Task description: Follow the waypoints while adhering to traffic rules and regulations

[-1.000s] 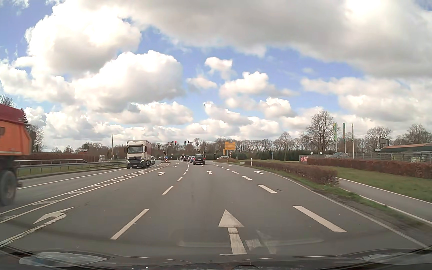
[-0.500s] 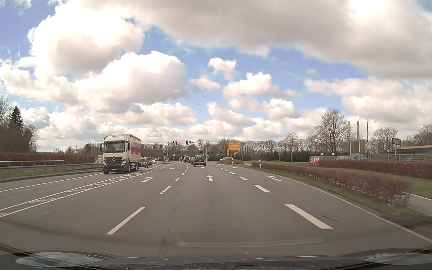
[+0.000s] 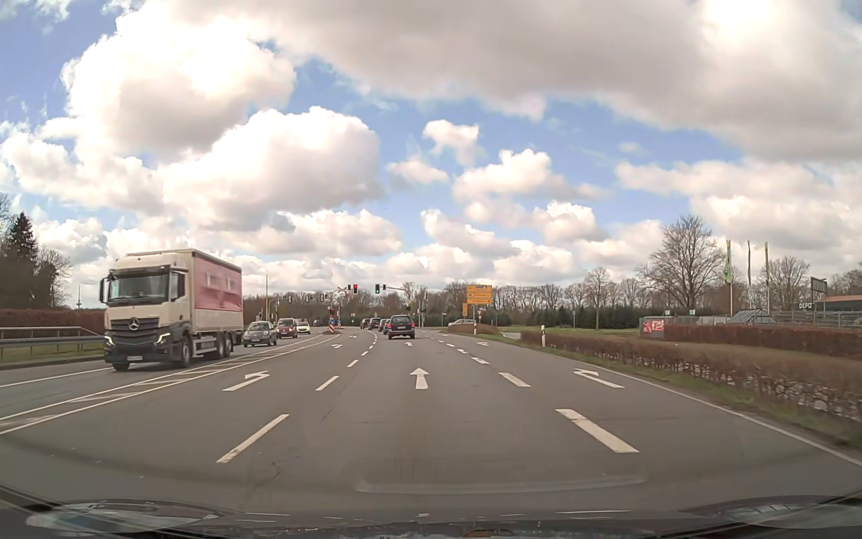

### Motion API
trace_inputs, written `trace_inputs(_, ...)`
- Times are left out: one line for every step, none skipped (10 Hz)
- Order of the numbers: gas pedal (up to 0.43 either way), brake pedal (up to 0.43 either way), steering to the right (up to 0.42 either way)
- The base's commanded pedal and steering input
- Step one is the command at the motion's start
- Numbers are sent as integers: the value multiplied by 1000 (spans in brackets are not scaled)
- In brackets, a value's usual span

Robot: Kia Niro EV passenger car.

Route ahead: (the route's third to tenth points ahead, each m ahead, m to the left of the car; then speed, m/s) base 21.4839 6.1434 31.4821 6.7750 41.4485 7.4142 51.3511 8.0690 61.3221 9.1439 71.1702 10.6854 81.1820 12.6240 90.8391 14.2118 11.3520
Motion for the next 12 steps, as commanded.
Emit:
trace_inputs(268,0,-13)
trace_inputs(268,0,-15)
trace_inputs(268,0,-18)
trace_inputs(228,0,-18)
trace_inputs(197,0,-20)
trace_inputs(197,0,-20)
trace_inputs(197,0,-20)
trace_inputs(197,0,-19)
trace_inputs(197,0,-19)
trace_inputs(197,0,-19)
trace_inputs(197,0,-18)
trace_inputs(197,0,-16)
